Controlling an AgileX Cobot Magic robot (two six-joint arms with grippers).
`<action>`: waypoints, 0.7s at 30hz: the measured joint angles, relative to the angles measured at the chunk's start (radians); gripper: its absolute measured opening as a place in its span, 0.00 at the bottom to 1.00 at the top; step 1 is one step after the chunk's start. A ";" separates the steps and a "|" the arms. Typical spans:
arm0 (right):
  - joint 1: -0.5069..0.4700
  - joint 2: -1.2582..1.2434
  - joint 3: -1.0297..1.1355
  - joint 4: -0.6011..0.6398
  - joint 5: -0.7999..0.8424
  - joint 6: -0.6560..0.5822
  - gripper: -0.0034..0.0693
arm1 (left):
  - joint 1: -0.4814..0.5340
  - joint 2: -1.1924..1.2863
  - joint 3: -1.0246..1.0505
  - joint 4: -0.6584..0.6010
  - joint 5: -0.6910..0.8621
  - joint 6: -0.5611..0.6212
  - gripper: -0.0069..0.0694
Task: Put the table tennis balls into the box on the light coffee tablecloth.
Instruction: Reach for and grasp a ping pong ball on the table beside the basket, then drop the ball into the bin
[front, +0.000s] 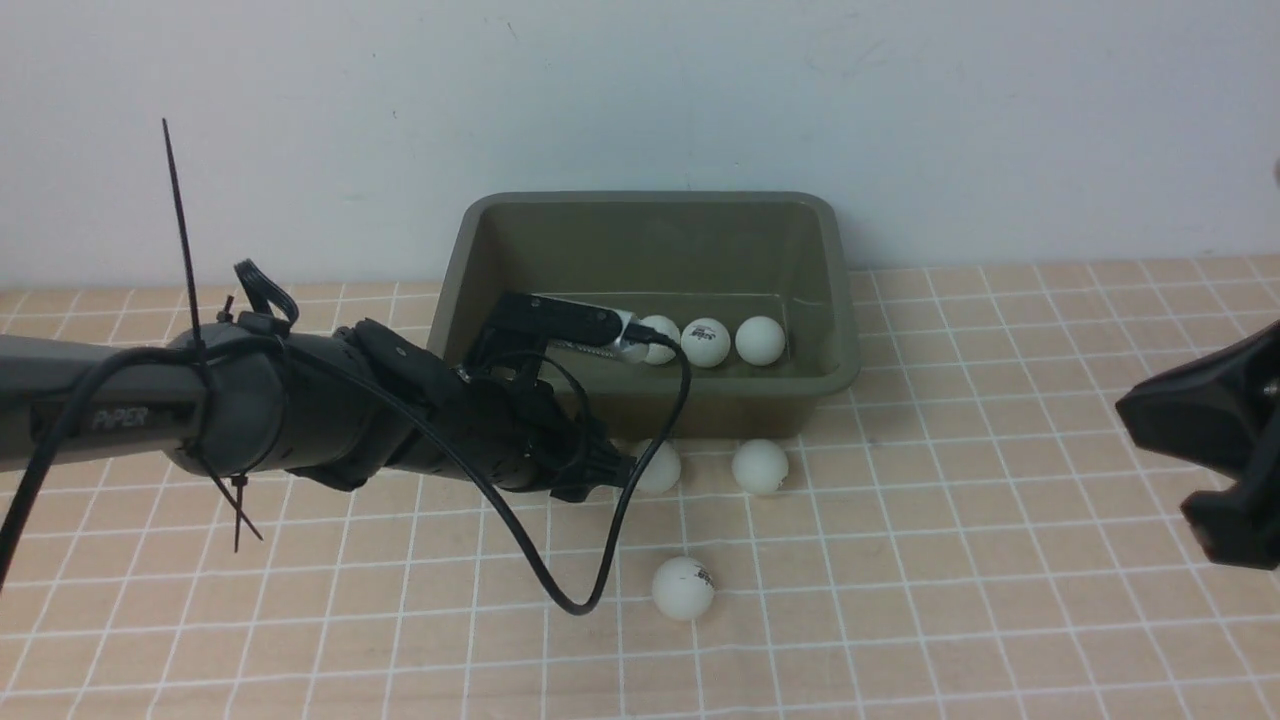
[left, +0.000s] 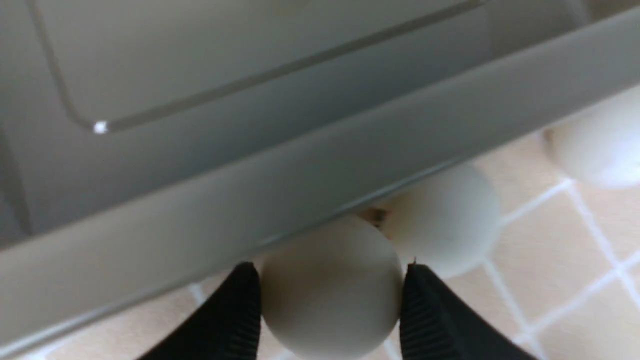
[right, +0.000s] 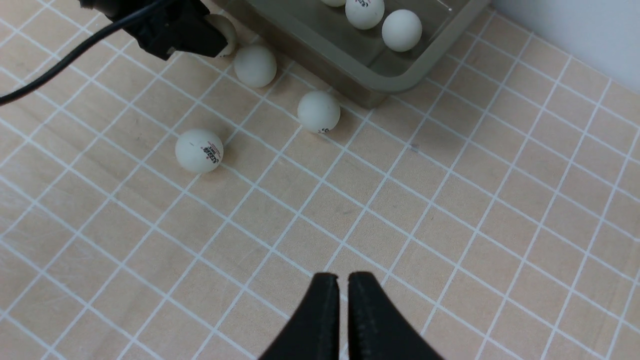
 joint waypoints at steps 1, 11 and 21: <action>0.000 0.000 0.000 0.000 0.000 0.000 0.08 | 0.000 -0.010 0.000 0.002 0.021 0.003 0.46; 0.000 0.000 0.000 0.000 0.000 -0.003 0.08 | 0.000 -0.132 0.000 0.014 0.438 -0.033 0.46; 0.000 0.000 0.000 0.000 -0.003 -0.003 0.08 | 0.000 -0.195 -0.073 -0.040 0.369 0.105 0.46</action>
